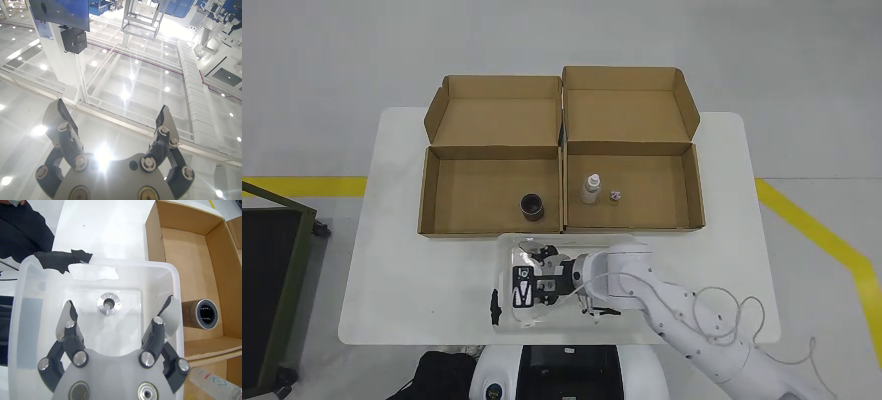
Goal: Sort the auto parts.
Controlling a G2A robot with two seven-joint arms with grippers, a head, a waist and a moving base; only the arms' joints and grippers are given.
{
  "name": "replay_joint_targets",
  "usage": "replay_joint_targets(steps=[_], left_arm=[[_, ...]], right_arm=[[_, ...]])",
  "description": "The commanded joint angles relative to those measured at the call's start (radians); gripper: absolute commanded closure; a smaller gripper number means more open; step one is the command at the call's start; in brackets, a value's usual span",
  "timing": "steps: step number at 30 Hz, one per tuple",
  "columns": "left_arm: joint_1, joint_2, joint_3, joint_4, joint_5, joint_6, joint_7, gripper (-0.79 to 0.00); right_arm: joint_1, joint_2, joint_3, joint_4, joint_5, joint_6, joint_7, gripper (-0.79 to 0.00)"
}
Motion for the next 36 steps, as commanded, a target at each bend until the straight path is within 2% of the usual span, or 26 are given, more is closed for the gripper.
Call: replay_joint_targets(steps=[1,8,11,12,14,19,21,23,24,34,36], left_arm=[[0.000,0.000,0.000,0.000,0.000,0.000,0.000,-0.785],[0.000,0.000,0.000,0.000,0.000,0.000,0.000,-0.785],[0.000,0.000,0.000,0.000,0.000,0.000,0.000,-0.785],[0.000,0.000,0.000,0.000,0.000,0.000,0.000,-0.785],[0.000,0.000,0.000,0.000,0.000,0.000,0.000,-0.785],[0.000,0.000,0.000,0.000,0.000,0.000,0.000,-0.785],[0.000,0.000,0.000,0.000,0.000,0.000,0.000,-0.785],[0.000,0.000,0.000,0.000,0.000,0.000,0.000,-0.785],[0.000,0.000,0.000,0.000,0.000,0.000,0.000,-0.785],[0.000,0.000,0.000,0.000,0.000,0.000,0.000,-0.785],[0.000,0.000,0.000,0.000,0.000,0.000,0.000,-0.785]], right_arm=[[0.005,-0.003,-0.008,0.021,-0.001,0.001,-0.009,-0.656],[0.027,-0.018,-0.038,0.077,0.004,-0.005,-0.024,-0.616],[0.032,-0.022,-0.044,0.097,0.006,-0.002,-0.030,-0.557],[0.032,-0.023,-0.046,0.103,0.008,-0.001,-0.033,-0.520],[0.033,-0.026,-0.049,0.112,0.008,0.000,-0.037,-0.388],[0.040,-0.032,-0.059,0.132,0.008,-0.007,-0.050,-0.299],[0.041,-0.033,-0.061,0.131,0.007,-0.008,-0.056,-0.203],[0.042,-0.033,-0.059,0.122,0.003,-0.012,-0.058,-0.034],[0.041,-0.032,-0.056,0.116,0.003,-0.016,-0.056,0.000],[0.001,-0.005,0.020,-0.020,0.005,-0.057,-0.039,0.000],[-0.018,0.003,0.050,-0.057,0.027,-0.059,-0.067,0.000]])
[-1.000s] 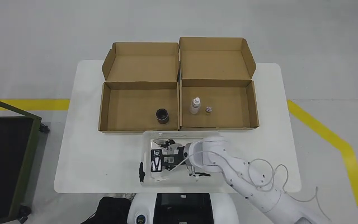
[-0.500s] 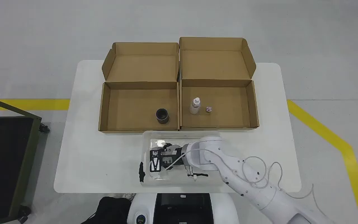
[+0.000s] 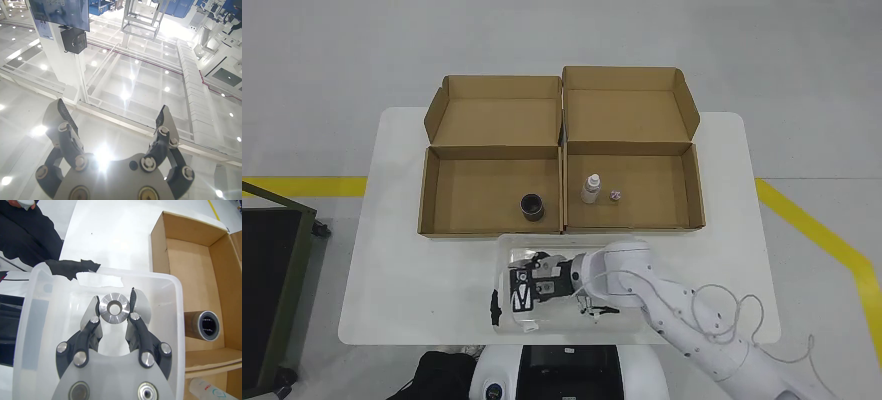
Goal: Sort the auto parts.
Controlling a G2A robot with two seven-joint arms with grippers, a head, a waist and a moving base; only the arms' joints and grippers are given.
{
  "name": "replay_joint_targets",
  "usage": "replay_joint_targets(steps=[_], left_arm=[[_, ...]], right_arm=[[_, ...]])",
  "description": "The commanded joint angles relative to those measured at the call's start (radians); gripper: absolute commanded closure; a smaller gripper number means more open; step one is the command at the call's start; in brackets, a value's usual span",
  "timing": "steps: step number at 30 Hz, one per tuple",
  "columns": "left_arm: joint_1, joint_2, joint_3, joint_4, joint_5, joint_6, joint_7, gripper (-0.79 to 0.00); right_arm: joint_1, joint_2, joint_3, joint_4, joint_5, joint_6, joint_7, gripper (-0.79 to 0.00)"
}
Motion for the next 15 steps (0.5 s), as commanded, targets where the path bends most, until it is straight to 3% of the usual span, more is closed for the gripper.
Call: replay_joint_targets(steps=[1,15], left_arm=[[0.000,0.000,0.000,0.000,0.000,0.000,0.000,-0.785],[0.000,0.000,0.000,0.000,0.000,0.000,0.000,-0.785]], right_arm=[[-0.016,0.008,0.032,-0.037,0.015,-0.006,-0.029,0.000],[-0.106,0.042,0.206,-0.243,0.022,0.049,-0.214,0.000]])
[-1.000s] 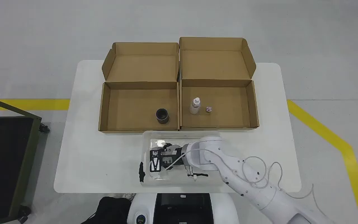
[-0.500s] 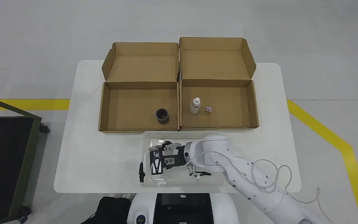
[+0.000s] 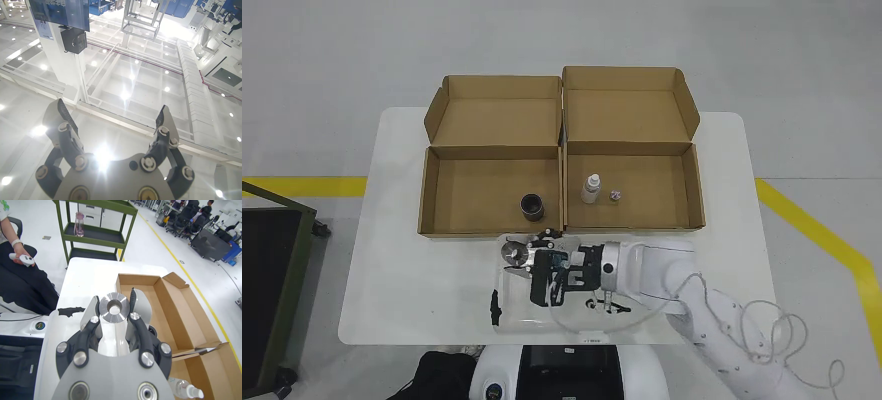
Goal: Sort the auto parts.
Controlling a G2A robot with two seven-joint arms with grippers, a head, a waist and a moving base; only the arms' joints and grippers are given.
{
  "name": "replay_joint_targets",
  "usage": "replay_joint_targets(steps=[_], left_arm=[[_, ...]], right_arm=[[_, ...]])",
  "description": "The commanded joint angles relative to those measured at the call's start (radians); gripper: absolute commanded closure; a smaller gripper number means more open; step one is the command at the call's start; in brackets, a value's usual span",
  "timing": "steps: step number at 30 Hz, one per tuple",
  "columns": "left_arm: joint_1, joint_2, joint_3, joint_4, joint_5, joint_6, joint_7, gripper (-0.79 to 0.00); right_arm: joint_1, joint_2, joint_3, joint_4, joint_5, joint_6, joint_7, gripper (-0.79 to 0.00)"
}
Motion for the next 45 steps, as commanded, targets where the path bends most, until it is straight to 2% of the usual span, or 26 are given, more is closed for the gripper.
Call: replay_joint_targets(steps=[1,15,26,33,39,45], left_arm=[[0.000,0.000,0.000,0.000,0.000,0.000,0.000,-0.785],[0.000,0.000,0.000,0.000,0.000,0.000,0.000,-0.785],[0.000,0.000,0.000,0.000,0.000,0.000,0.000,-0.785],[0.000,0.000,0.000,0.000,0.000,0.000,0.000,-0.785],[0.000,0.000,0.000,0.000,0.000,0.000,0.000,-0.785],[0.000,0.000,0.000,0.000,0.000,0.000,0.000,-0.785]], right_arm=[[-0.007,0.003,0.020,-0.018,-0.008,0.005,-0.022,0.000],[-0.042,0.021,0.132,-0.116,-0.023,0.016,-0.159,0.000],[-0.040,0.024,0.151,-0.089,-0.020,0.017,-0.232,0.000],[0.031,0.007,0.062,0.031,-0.020,0.026,-0.244,0.000],[0.163,-0.029,-0.059,0.176,-0.005,0.051,-0.203,0.000],[0.314,-0.079,-0.179,0.316,0.037,0.065,-0.095,0.000]])
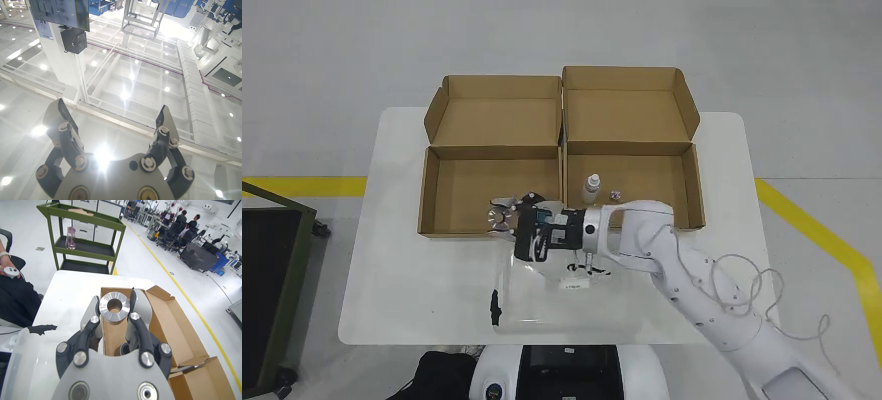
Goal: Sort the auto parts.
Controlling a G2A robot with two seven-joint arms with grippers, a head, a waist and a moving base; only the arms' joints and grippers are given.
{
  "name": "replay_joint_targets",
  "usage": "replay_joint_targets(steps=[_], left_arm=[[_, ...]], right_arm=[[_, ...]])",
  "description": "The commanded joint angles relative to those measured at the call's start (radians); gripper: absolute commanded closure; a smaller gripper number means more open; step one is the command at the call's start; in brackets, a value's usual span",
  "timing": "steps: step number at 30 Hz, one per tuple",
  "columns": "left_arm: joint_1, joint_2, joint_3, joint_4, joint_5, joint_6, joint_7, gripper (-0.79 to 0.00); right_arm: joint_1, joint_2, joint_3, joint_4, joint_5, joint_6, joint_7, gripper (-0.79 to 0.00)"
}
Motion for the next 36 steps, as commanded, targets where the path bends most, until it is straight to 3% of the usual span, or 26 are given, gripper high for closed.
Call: replay_joint_targets(steps=[1,15,34,36], left_arm=[[0.000,0.000,0.000,0.000,0.000,0.000,0.000,-0.785],[0.000,0.000,0.000,0.000,0.000,0.000,0.000,-0.785],[0.000,0.000,0.000,0.000,0.000,0.000,0.000,-0.785],[0.000,0.000,0.000,0.000,0.000,0.000,0.000,-0.785]], right_arm=[[0.051,-0.018,-0.037,0.044,0.021,0.010,0.032,0.000],[0.264,-0.136,-0.210,0.318,0.117,0.050,0.173,0.000],[0.377,-0.264,-0.306,0.636,0.185,0.057,0.222,0.000],[0.385,-0.275,-0.313,0.657,0.182,0.056,0.229,-0.058]])
